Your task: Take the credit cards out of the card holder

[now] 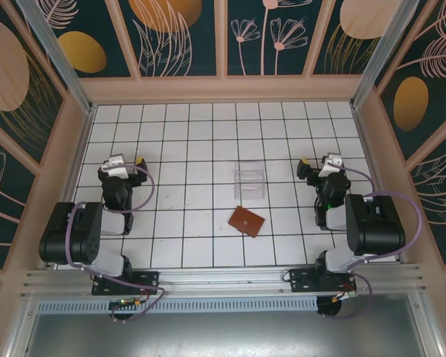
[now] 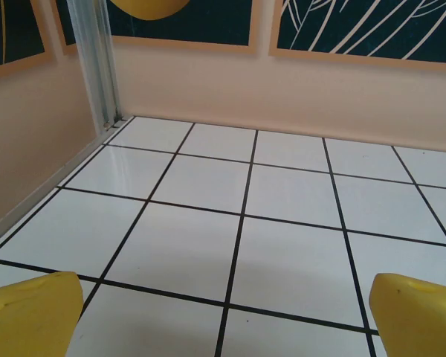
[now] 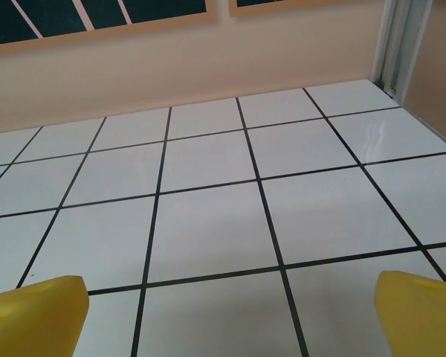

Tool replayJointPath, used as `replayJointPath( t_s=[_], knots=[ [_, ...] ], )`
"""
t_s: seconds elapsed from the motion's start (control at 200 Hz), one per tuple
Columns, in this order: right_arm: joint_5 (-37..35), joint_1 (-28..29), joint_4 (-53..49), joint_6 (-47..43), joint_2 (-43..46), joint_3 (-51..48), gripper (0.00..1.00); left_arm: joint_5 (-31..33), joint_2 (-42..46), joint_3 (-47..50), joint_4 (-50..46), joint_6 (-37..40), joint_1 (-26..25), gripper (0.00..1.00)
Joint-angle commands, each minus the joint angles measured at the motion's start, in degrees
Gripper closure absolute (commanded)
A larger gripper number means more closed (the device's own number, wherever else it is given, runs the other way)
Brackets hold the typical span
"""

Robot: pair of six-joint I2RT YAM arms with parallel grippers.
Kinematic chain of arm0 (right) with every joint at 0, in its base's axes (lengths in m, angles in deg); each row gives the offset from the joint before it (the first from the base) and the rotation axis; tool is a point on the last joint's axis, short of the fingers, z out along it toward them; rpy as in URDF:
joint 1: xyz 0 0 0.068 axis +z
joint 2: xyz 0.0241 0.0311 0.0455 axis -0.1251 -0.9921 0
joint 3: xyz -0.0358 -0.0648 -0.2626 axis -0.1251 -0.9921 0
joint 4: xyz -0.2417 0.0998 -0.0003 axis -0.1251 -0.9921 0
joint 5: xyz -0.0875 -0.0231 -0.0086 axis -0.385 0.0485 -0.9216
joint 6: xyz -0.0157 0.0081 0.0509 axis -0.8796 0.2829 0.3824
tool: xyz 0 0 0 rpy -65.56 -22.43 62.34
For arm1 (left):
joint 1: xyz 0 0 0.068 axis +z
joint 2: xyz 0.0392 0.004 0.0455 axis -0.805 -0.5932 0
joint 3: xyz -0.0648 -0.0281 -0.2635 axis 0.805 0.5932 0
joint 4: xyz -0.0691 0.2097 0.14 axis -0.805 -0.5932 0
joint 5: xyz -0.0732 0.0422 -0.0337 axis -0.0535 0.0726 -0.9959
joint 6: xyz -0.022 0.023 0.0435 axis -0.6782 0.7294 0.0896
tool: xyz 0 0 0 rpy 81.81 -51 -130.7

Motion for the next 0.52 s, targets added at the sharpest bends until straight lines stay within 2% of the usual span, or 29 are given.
replayJointPath(
  t_s=[0.0,0.515],
  knots=[
    [0.22,0.30,2.86,0.32,-0.36,-0.32,0.01,-0.91,-0.05,0.17,2.56,0.82,0.01,0.01],
    [0.22,0.24,2.87,0.32,-0.36,-0.28,0.01,-0.93,-0.25,-0.13,2.20,0.84,0.05,0.01]
  ],
)
